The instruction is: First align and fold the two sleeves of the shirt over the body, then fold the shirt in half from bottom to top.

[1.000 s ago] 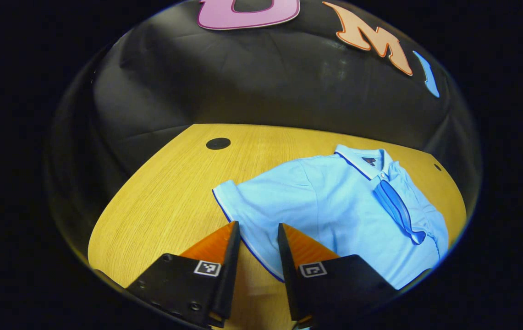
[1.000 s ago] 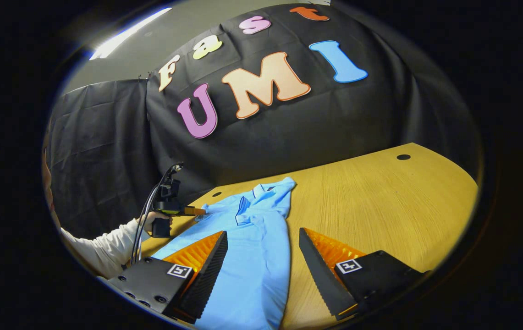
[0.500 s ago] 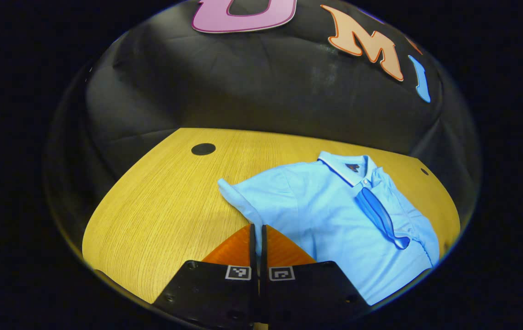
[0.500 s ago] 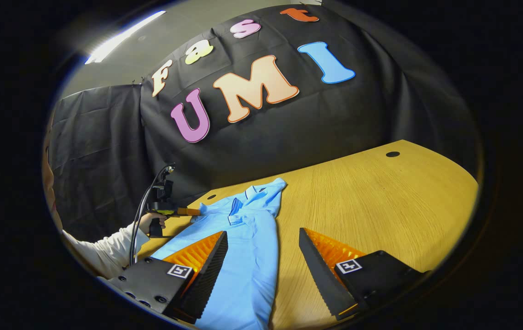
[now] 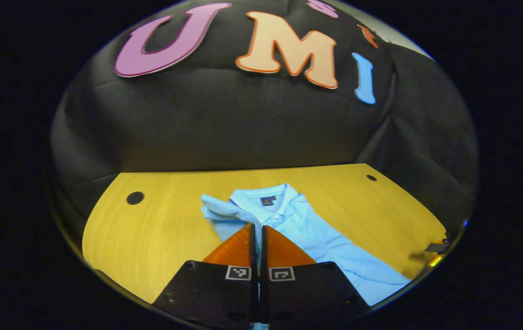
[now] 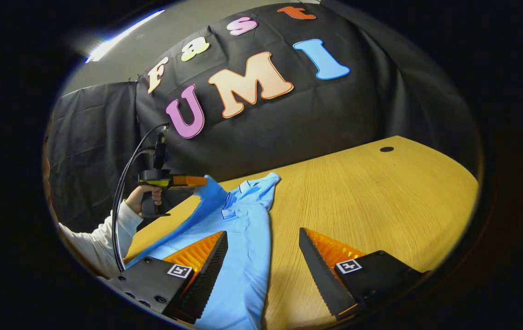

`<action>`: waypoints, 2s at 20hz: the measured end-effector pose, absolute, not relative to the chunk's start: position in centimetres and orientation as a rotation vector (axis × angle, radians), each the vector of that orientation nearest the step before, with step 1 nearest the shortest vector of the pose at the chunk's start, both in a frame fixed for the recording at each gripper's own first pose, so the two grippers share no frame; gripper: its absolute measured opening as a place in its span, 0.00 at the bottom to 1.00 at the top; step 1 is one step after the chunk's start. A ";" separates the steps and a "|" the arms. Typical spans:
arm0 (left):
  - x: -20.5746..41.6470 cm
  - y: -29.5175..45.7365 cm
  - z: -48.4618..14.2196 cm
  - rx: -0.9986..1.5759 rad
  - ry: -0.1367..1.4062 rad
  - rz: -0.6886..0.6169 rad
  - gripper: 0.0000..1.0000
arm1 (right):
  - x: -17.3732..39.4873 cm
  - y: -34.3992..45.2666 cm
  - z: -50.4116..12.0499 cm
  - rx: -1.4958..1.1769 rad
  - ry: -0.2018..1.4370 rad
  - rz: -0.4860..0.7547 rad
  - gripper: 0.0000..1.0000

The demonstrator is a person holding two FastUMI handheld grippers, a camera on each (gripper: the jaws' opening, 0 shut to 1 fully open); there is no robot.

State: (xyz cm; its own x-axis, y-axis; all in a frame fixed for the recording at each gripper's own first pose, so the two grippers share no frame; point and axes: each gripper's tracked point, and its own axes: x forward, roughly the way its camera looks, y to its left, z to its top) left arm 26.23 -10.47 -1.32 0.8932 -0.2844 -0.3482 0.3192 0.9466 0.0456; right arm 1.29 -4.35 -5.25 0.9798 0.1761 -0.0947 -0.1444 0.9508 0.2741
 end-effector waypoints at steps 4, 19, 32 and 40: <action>25.7 -15.5 -4.2 0.194 0.386 -0.404 0.00 | 0.9 -5.0 -5.8 0.257 0.124 0.146 0.97; 19.2 -18.6 -6.4 0.262 0.395 -0.411 0.74 | -1.0 -3.3 -8.4 0.168 0.175 0.177 0.98; -0.4 -6.7 -9.4 0.126 0.359 -0.266 0.92 | -7.2 2.9 -11.3 0.071 0.211 0.237 0.98; -8.9 -3.7 -14.6 0.106 0.408 -0.209 0.91 | -11.8 1.5 -14.1 -0.022 0.240 0.152 0.98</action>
State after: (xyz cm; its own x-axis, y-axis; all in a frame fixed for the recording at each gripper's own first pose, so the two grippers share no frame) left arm -8.94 -3.67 -14.62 0.8968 -0.1807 -0.4038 0.2229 0.9730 0.0598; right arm -11.79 1.53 -14.06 0.9600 0.1470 -0.2385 -0.1522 0.9883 -0.0037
